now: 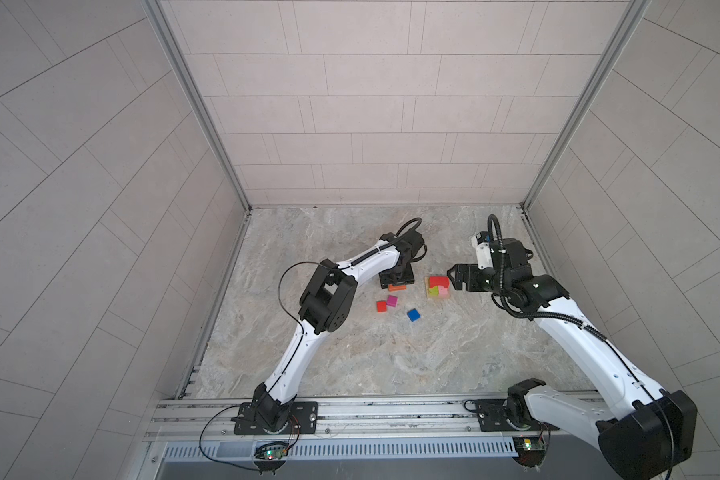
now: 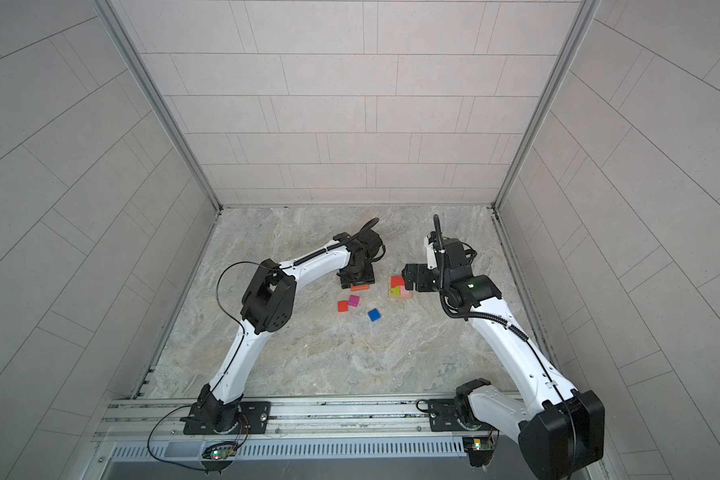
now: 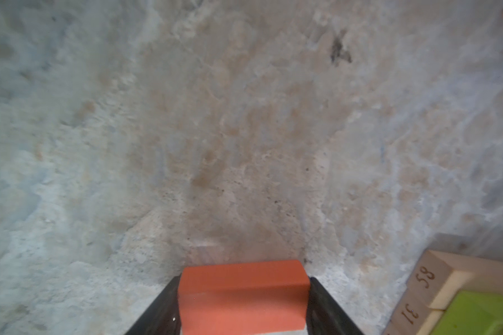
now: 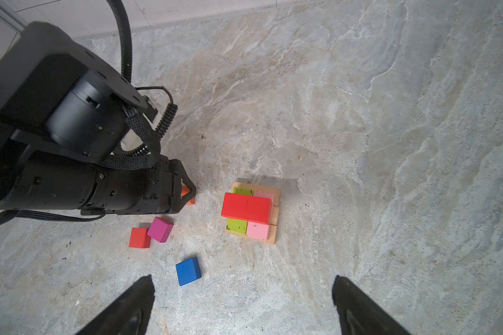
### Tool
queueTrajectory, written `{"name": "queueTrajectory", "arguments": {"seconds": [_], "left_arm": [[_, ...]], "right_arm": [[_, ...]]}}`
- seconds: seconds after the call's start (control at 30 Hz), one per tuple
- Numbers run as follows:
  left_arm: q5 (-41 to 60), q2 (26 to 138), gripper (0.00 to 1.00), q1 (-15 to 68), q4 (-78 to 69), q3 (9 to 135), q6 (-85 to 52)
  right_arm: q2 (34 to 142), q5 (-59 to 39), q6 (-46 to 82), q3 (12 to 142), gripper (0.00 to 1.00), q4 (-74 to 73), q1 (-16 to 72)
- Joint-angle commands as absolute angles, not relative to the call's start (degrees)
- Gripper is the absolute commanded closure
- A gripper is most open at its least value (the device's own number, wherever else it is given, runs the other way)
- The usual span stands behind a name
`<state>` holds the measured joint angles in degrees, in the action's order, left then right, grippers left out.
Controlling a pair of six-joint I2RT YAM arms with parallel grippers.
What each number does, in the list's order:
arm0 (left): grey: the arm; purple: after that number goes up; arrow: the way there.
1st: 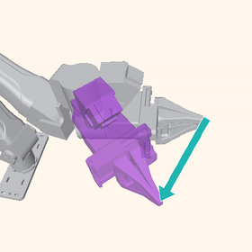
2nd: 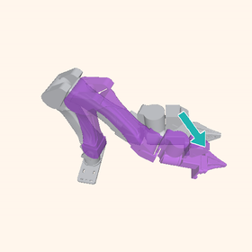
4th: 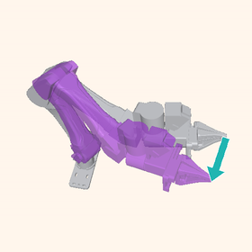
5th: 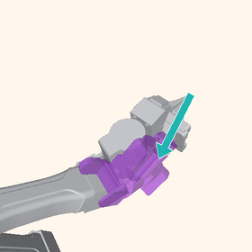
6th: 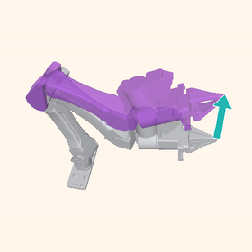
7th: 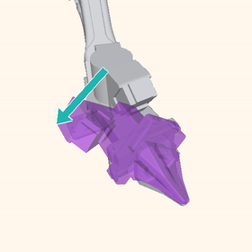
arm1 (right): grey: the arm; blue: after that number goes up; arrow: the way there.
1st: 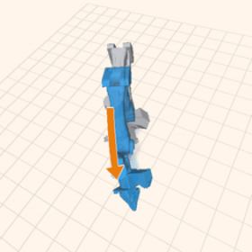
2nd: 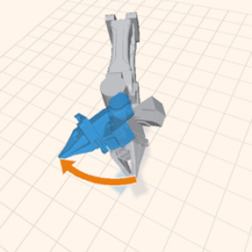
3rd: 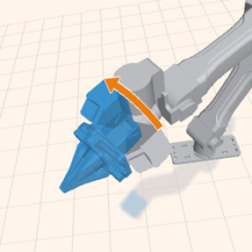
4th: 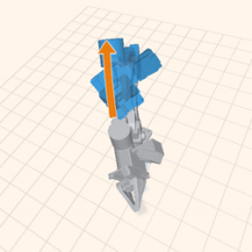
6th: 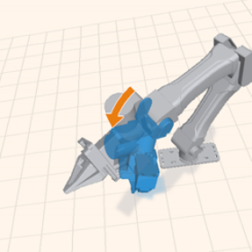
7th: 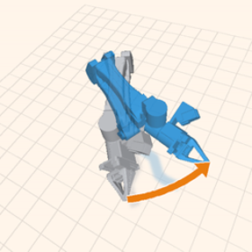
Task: Build the wood block tower
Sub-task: 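Lift the orange block with the left gripper and carry it toward the tower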
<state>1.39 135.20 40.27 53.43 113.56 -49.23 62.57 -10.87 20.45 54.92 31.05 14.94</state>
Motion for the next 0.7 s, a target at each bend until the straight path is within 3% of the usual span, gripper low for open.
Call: {"name": "queueTrajectory", "arguments": {"seconds": [0.0, 0.27, 0.67], "left_arm": [[-1.19, 132.94, 0.42, 38.97, 56.64, 110.11, -44.09], [-4.24, 132.56, 0.41, 38.33, 58.68, 107.60, -34.55], [-3.41, 132.19, 0.23, 38.34, 57.79, 105.21, -29.89]], "right_arm": [[62.22, -11.42, 20.86, 54.79, 0.04, 30.76, 14.68], [63.09, -13.50, 21.75, 54.25, 0.05, 29.49, 14.68], [63.45, -14.70, 21.87, 54.27, 0.05, 29.84, 14.69]]}}
